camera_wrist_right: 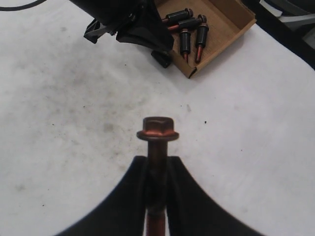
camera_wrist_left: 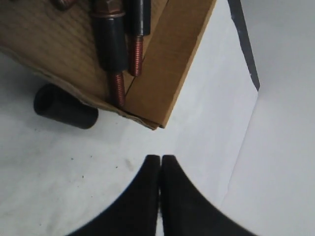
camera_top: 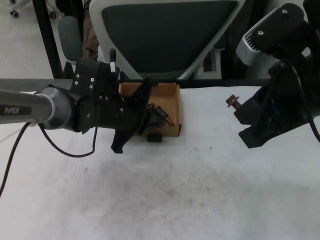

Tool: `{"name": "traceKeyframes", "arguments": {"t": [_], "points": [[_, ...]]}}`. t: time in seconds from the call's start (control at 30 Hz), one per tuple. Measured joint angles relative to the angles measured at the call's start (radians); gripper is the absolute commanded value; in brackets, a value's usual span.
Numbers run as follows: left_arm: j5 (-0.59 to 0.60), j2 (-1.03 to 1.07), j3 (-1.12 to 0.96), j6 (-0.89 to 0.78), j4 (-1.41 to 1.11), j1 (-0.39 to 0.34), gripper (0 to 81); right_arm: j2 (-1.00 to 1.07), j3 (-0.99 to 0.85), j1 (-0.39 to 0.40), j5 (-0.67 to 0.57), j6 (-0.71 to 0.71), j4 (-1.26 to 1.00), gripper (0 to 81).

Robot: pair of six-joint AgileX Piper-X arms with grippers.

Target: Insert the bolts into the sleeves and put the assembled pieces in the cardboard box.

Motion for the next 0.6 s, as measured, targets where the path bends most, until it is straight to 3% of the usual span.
{"name": "traceKeyframes", "arguments": {"t": [0.6], "points": [[-0.083, 0.000, -0.002, 0.000, 0.132, 0.013, 0.8, 0.000, 0.000, 0.000, 0.000, 0.000, 0.000, 0.3]]}}
